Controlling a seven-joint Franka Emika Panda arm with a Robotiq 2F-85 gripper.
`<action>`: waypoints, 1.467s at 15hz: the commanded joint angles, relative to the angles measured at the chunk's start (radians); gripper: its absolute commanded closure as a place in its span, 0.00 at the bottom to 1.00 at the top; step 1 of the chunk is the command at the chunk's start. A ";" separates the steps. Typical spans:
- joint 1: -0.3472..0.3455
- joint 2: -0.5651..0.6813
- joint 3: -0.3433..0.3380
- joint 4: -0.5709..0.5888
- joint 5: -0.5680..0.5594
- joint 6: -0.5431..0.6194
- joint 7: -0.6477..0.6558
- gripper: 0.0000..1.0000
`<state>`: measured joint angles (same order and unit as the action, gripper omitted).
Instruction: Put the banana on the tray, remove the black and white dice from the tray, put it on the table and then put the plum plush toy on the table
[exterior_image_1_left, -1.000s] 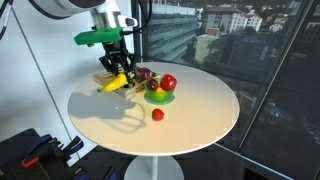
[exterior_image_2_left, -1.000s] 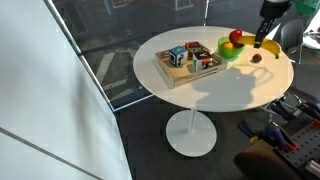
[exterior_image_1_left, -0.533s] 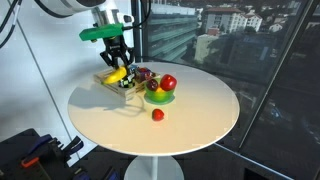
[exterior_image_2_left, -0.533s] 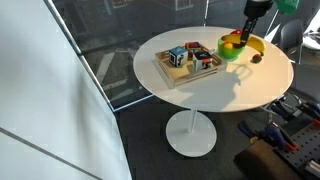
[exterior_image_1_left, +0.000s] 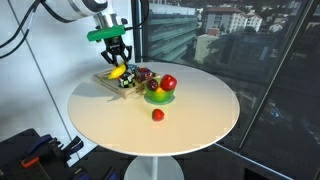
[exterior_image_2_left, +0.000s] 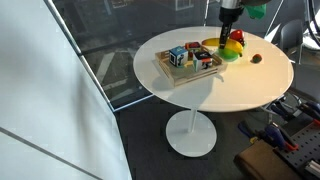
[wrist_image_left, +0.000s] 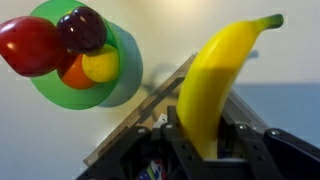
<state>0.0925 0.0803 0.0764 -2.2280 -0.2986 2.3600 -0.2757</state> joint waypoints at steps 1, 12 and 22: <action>0.016 0.086 0.017 0.105 -0.048 -0.035 -0.030 0.84; 0.055 0.191 0.069 0.247 0.026 -0.061 -0.020 0.84; 0.068 0.270 0.083 0.289 0.089 0.005 0.018 0.84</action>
<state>0.1575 0.3277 0.1527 -1.9666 -0.2306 2.3521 -0.2753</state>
